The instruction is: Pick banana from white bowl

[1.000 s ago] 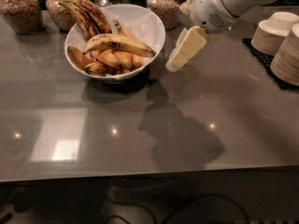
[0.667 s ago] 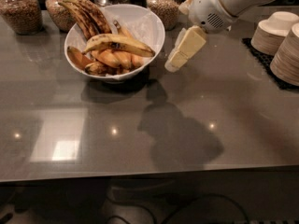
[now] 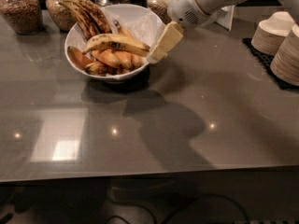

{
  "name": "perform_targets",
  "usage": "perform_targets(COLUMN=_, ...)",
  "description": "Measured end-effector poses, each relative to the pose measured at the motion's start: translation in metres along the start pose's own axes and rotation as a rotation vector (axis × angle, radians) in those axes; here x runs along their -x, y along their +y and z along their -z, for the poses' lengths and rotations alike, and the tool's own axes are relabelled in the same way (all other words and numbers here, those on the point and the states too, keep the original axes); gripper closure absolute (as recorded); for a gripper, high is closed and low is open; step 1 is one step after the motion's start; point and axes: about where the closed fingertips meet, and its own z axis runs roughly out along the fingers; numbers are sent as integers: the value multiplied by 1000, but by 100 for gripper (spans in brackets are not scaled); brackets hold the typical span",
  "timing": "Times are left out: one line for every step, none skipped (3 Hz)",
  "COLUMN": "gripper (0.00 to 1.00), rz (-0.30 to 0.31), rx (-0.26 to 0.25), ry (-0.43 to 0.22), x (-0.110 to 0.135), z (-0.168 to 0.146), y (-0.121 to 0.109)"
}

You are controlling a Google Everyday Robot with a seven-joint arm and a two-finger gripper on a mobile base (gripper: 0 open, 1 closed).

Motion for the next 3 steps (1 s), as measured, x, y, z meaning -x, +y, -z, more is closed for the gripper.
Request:
perform_targets(gripper=19, rz=40, rx=15, ry=-47, x=16, z=-22, y=-12)
perform_targets(gripper=41, rz=63, rx=46, ry=-71, x=23, z=-41, y=-16)
perform_targets(gripper=57, rz=75, rx=79, ry=-78, x=24, z=-58, y=-17)
